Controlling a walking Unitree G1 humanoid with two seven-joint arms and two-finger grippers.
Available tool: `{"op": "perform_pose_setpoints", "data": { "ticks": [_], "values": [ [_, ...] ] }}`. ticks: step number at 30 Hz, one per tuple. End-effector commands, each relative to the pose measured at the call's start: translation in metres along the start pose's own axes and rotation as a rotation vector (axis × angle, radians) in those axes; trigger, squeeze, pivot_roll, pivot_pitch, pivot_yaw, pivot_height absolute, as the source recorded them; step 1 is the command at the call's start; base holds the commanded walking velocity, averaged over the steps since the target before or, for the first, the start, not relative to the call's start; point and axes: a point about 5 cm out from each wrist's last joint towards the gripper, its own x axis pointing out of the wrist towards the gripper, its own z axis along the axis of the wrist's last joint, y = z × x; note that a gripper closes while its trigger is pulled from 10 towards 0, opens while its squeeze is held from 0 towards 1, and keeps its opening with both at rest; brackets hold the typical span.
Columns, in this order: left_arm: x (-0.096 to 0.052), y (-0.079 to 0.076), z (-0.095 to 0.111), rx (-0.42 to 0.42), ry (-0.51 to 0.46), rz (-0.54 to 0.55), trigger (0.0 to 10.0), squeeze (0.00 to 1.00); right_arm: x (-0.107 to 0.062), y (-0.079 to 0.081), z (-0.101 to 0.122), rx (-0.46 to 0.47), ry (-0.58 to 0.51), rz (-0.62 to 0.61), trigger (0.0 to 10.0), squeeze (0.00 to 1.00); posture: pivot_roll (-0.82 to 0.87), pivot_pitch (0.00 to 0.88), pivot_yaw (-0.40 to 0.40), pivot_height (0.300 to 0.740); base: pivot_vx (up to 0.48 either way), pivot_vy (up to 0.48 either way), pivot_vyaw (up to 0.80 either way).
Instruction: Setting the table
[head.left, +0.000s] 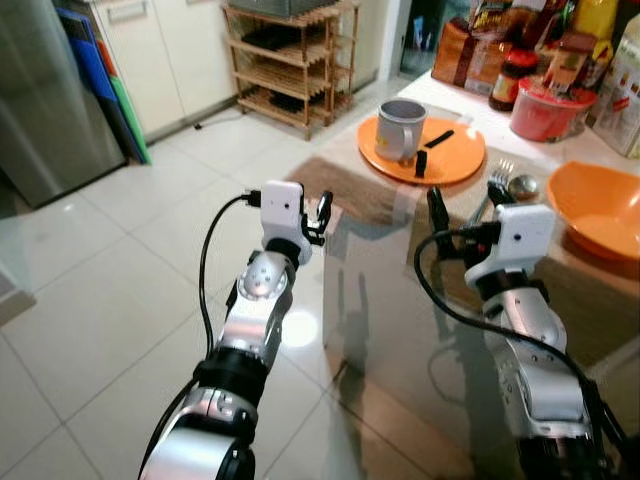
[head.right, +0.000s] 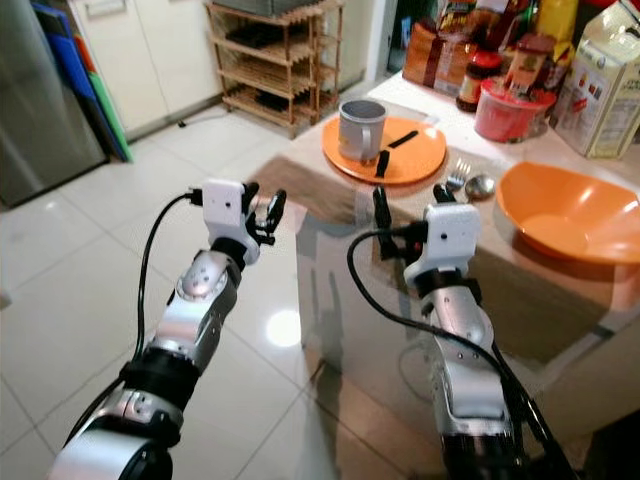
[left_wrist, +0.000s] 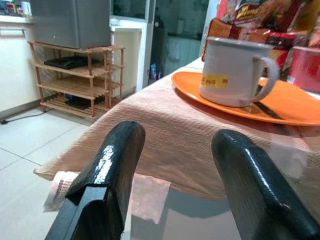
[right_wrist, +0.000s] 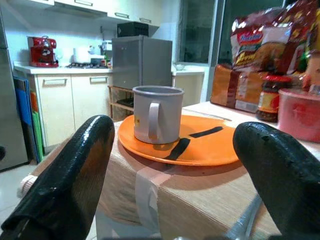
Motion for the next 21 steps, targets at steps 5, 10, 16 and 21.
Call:
{"op": "perform_pose_setpoints", "data": {
  "ticks": [5,10,16,21],
  "values": [
    [0.0041,-0.0043,0.0103,0.011,-0.040,-0.024,10.0,0.00,0.0050,0.0037,0.0015,0.012,0.002,0.019,10.0,0.00,0.00,0.000,0.026,0.740,0.420,0.000,0.00],
    [0.0040,-0.0046,0.0098,0.004,-0.040,-0.021,10.0,0.00,0.0035,0.0052,0.0005,0.017,0.006,0.022,10.0,0.00,0.00,0.000,0.026,0.740,0.419,0.000,0.00],
    [0.0039,-0.0045,0.0113,0.005,-0.051,-0.009,10.0,0.00,0.0021,0.0063,0.0004,0.021,0.008,0.020,10.0,0.00,-0.01,0.000,0.027,0.740,0.076,0.000,0.00],
    [0.0042,-0.0054,0.0115,0.005,-0.051,-0.009,10.0,0.00,0.0026,0.0090,-0.0006,0.039,0.014,0.021,10.0,0.00,-0.01,0.000,0.029,0.740,0.000,0.000,0.00]
  ]
}}
